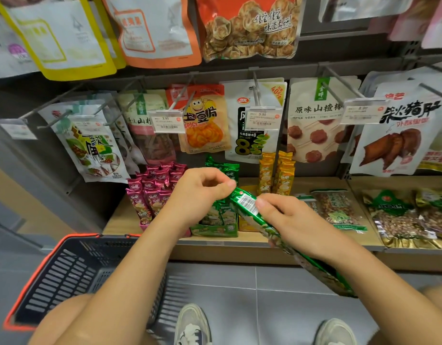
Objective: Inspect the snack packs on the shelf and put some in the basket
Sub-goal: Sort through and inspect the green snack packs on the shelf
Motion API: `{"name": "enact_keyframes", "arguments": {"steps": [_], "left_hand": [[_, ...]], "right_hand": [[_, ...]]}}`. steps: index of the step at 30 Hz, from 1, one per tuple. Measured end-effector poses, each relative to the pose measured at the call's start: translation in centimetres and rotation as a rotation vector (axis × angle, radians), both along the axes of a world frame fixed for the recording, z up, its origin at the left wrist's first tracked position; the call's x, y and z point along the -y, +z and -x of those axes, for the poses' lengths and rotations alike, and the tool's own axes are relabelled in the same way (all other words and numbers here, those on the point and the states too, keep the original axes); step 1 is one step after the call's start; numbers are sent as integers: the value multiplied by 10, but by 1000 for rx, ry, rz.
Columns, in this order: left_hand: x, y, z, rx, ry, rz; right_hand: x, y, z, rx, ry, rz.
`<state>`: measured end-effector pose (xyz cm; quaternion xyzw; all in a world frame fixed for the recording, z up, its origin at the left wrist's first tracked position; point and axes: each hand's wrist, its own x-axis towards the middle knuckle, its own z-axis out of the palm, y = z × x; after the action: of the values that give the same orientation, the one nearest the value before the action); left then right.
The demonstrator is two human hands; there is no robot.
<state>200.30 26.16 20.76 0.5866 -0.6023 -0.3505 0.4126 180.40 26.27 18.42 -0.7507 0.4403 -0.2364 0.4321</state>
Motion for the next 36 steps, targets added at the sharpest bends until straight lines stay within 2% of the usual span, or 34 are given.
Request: {"name": "enact_keyframes", "arguments": {"steps": [2, 4, 7, 10, 13, 16, 18, 22, 24, 26, 30, 33, 36], "left_hand": [[0, 0, 0, 20, -31, 11], [1, -1, 0, -2, -2, 48], [5, -2, -6, -52, 158, 106], [9, -1, -19, -128, 303, 143], [9, -2, -24, -176, 218, 61], [8, 2, -25, -343, 72, -80], [8, 4, -24, -422, 13, -102], [7, 1, -21, -436, 60, -77], [8, 0, -21, -455, 148, -70], [9, 1, -24, -479, 238, -64], [12, -3, -35, -501, 422, -59], [15, -5, -33, -638, 396, -100], [15, -4, -32, -832, 249, -134]], "right_hand": [[1, 6, 2, 129, 94, -155], [-1, 8, 5, 173, 199, -249], [-5, 10, 11, 109, 295, -211], [-7, 12, 15, 48, 273, -203], [-6, 14, 18, 126, 237, -305], [-5, 16, 23, 273, 252, -425], [-4, 17, 27, 354, 264, -557], [-3, 16, 29, 451, 306, -717], [-4, 18, 28, 452, 327, -713], [-5, 19, 28, 376, 332, -643], [-7, 16, 26, 122, 223, -323], [-7, 15, 21, 88, 158, -200], [-6, 14, 18, 215, 130, -302]]}}
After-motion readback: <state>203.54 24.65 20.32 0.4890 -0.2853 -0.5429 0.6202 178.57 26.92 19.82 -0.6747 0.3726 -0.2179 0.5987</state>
